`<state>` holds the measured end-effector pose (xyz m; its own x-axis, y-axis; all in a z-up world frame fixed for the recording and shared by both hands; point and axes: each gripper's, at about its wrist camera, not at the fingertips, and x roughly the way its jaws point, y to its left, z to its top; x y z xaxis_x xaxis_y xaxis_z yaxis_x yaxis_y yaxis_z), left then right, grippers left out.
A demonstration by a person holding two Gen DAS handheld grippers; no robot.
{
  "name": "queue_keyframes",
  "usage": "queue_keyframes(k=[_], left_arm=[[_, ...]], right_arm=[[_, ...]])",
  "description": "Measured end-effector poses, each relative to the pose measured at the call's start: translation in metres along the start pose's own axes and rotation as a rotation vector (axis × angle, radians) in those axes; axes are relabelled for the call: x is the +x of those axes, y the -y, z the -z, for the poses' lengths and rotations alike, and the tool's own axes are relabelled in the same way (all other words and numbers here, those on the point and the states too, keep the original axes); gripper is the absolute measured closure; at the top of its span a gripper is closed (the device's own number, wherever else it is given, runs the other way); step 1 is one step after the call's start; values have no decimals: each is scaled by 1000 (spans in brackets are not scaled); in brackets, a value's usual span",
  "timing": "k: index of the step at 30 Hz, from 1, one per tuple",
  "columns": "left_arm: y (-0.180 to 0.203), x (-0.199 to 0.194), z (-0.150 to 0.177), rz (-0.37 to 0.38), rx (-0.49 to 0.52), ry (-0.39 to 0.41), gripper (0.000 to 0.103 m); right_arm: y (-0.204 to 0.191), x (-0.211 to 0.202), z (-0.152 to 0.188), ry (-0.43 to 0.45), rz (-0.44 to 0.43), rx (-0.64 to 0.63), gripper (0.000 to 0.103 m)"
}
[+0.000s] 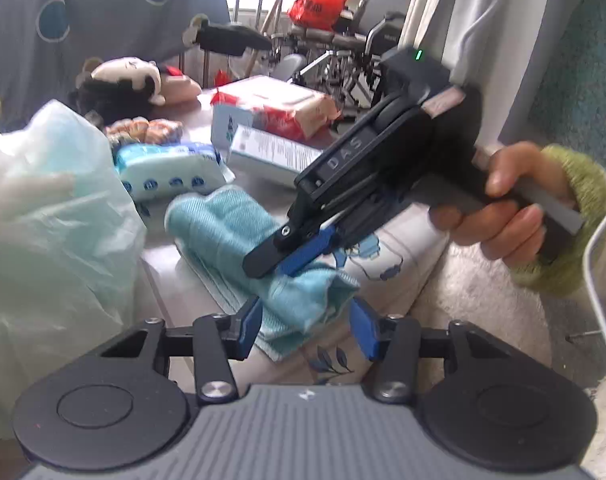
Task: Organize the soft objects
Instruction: 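Fold the teal towel again with the right tool over the left tool's edge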
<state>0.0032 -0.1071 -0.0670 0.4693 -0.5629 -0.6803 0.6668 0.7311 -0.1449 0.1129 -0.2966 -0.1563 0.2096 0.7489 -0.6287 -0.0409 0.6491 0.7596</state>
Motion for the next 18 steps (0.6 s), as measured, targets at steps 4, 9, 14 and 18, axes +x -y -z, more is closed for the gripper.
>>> queue_keyframes(k=[4, 9, 14, 18], left_arm=[[1, -6, -5, 6, 13, 43, 50], [5, 13, -10, 46, 41, 24, 50], [1, 32, -9, 74, 50, -28, 50], [-10, 42, -5, 41, 12, -93, 50]], right_arm=[[19, 7, -5, -11, -104, 145, 73], [32, 7, -2, 4, -158, 242, 71], [41, 6, 2, 29, -228, 315, 57], [30, -4, 1, 56, -212, 253, 48]])
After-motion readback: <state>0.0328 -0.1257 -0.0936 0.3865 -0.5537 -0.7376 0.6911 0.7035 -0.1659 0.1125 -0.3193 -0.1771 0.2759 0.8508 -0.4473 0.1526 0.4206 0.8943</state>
